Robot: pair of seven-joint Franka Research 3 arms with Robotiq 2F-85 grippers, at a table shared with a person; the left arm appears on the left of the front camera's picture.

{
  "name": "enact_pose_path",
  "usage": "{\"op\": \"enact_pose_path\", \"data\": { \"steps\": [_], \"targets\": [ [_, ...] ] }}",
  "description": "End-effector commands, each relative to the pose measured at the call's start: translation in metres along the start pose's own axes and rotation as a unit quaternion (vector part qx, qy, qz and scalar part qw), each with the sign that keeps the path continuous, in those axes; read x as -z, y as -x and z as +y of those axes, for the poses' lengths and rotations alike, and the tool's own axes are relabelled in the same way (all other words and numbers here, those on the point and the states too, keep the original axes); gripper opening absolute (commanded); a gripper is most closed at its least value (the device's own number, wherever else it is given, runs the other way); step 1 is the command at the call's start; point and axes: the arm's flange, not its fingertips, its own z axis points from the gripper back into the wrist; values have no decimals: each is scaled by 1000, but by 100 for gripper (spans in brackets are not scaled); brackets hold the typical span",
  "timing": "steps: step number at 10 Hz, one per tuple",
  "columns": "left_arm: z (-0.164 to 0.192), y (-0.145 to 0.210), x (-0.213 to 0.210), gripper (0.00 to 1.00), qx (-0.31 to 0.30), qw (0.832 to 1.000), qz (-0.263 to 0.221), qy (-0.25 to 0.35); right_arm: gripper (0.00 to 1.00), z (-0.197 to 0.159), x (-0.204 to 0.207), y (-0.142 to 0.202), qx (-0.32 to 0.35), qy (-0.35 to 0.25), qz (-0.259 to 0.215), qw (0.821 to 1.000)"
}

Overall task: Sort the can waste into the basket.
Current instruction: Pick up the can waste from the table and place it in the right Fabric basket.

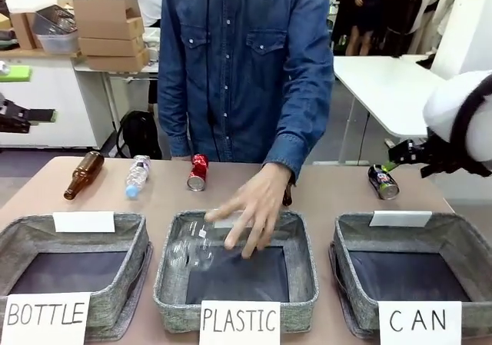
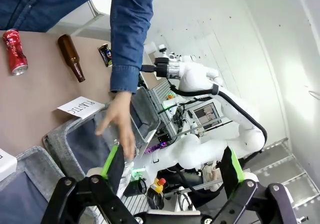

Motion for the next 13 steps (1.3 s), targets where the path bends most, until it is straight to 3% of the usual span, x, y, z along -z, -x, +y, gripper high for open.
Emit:
{"op": "enact_pose_path", "data": {
  "steps": [1,2,3,4,6,9,11,13],
  "targets": [
    [-2,-2,1,100,12,1000,-5,9,100,6,-28,-1,-24,6,-39,999],
    [-2,-2,1,100,12,1000,-5,9,100,6,-28,-1,-24,6,-39,999],
    [-2,-2,1,100,12,1000,-5,9,100,-2,4,-2,2,0,4,1000],
    [-2,-2,1,100,12,1000,-5,9,100,-2,7,-16,-40,25,-10,999],
    [-2,-2,1,100,12,1000,-5,9,100,-9,32,-47,-74,32,18,997],
    [-2,-2,1,100,12,1000,-5,9,100,-25,78,-87,-59,75,14,995],
    [-2,-2,1,100,12,1000,-5,9,100,-31,114,-99,-60,91,31,994],
    [-2,-2,1,100,12,1000,-5,9,100,-29,123,-97,-52,90,44,994]
  ]
}}
